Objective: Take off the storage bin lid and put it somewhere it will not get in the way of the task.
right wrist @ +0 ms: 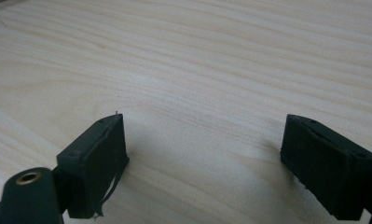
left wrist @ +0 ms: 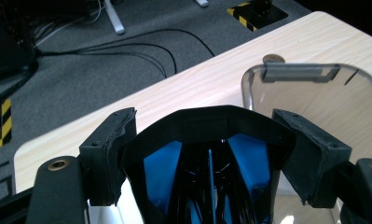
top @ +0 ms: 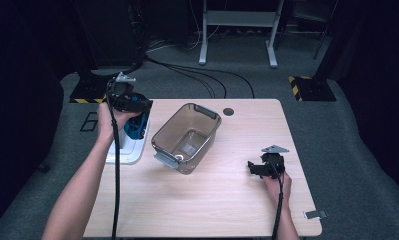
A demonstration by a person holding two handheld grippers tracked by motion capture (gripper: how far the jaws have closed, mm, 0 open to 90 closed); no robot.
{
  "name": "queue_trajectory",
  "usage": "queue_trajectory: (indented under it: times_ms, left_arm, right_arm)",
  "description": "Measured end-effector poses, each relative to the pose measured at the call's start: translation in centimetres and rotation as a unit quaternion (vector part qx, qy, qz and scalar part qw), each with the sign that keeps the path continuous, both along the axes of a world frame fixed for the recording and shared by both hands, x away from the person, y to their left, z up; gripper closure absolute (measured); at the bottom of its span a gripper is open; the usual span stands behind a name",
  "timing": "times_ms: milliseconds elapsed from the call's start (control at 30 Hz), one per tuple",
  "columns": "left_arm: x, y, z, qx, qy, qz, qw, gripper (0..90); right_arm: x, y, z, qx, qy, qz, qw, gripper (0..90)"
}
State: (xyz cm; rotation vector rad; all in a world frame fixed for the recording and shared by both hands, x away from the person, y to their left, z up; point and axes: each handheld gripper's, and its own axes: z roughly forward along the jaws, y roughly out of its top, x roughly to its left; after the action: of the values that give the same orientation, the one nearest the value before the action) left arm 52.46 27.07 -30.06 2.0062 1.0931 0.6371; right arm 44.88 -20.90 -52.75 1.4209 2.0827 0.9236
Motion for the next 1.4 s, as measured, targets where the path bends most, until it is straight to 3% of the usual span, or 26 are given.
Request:
queue_trajectory:
  times_ms: [233,667,1067,1400]
  left_arm:
    - [0.2,-1.8,1.2,0.004,-0.008,-0.015,0.9998,24.9]
    - [0.5,-5.9,1.4,0.006,-0.014,-0.05,0.9986,24.9]
    - [0.8,-10.0,-0.9,0.004,0.012,-0.085,0.9963,24.9]
    - [1.2,-11.1,-3.4,0.018,0.055,-0.088,0.9944,24.8]
  right_arm:
    - [0.0,0.0,0.0,0.0,0.0,0.0,1.0,13.3]
    - [0.0,0.0,0.0,0.0,0.0,0.0,1.0,13.3]
    - [0.0,0.0,0.0,-0.001,-0.001,0.002,1.0,13.4]
    - [0.0,0.0,0.0,0.0,-0.001,0.002,1.0,13.5]
